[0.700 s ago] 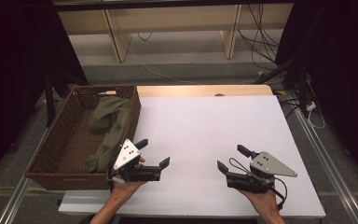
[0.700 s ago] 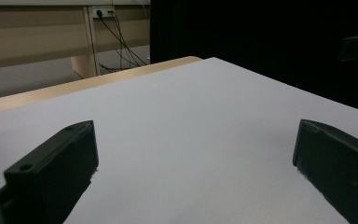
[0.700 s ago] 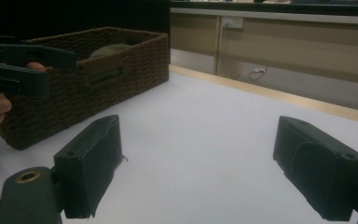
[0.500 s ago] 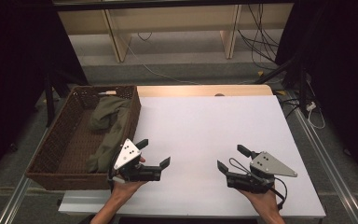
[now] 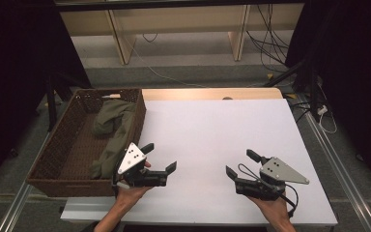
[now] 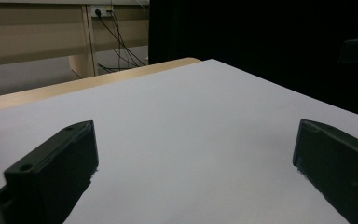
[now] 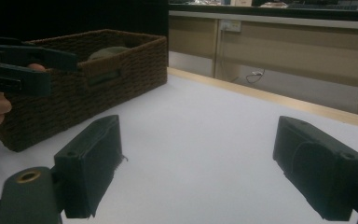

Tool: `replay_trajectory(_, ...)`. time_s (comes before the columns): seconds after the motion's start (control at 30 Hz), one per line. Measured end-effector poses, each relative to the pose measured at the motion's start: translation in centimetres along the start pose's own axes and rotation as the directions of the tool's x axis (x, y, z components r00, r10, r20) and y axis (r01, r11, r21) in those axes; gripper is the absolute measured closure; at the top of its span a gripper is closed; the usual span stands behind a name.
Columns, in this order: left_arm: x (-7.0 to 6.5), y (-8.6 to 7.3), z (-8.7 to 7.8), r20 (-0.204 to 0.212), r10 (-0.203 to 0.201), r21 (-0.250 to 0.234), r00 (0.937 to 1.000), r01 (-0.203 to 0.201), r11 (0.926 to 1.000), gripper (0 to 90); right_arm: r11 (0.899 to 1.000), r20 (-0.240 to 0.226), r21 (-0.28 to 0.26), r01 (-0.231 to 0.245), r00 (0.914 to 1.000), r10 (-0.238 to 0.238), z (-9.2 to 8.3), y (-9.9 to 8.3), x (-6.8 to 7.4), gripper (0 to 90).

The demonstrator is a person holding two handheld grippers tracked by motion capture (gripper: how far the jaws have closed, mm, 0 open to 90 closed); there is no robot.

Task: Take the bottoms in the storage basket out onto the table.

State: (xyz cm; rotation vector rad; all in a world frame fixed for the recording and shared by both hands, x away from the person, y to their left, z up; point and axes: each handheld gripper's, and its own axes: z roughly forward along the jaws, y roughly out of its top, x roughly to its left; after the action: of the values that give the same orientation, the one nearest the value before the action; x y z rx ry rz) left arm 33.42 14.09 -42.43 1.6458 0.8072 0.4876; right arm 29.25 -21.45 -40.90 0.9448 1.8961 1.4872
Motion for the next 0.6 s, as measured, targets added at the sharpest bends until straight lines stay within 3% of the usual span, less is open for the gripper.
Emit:
replay_trajectory(0.3, 0.3, 0.7, -0.1, 0.013, -0.028, 0.011, 0.9995, 0.028, 0.9996, 0.0, 1.0, -0.002, -0.001, 0.001, 1.0, -0.001, 0.0, 0.0, 0.1, 16.6)
replay_trajectory(0.6, 1.3, 2.6, -0.2, -0.018, -0.071, 0.049, 0.9973, 0.072, 0.9962, 0.0, 1.0, -0.005, 0.002, 0.0, 1.0, 0.0, 0.0, 0.0, 0.1, 16.6)
